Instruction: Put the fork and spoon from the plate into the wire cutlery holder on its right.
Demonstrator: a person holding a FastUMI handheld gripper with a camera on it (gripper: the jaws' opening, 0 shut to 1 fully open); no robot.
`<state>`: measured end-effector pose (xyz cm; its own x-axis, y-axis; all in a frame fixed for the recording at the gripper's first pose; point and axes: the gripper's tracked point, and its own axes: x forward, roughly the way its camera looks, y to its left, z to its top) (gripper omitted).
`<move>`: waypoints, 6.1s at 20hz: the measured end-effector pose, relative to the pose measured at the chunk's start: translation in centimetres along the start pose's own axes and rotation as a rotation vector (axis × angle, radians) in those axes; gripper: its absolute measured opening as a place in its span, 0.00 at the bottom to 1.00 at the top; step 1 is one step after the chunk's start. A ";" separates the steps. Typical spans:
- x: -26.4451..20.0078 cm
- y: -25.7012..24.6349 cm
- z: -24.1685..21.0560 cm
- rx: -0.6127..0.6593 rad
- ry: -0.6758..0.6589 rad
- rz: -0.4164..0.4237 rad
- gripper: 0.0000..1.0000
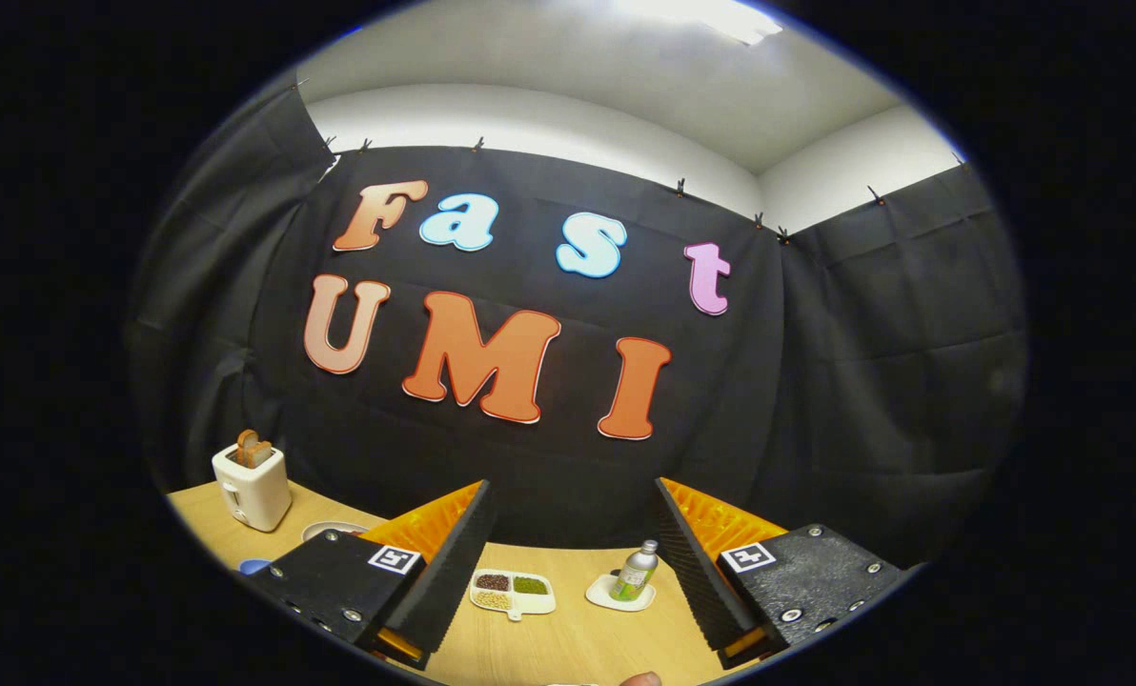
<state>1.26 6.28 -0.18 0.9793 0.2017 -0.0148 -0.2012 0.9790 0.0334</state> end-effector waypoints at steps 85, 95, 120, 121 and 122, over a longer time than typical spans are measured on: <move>-17.6 -0.4 -28.7 0.321 1.640 0.154 0.07; -18.7 -0.9 -30.5 0.302 1.811 0.246 0.07; -9.1 1.0 -26.2 0.395 1.516 0.315 0.31; -8.3 1.6 -25.6 0.387 1.449 0.324 0.40; -7.4 2.2 -25.1 0.383 1.386 0.330 0.44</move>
<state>-6.92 7.71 -25.03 0.0449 0.4918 -0.8695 -0.1719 0.8612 0.4783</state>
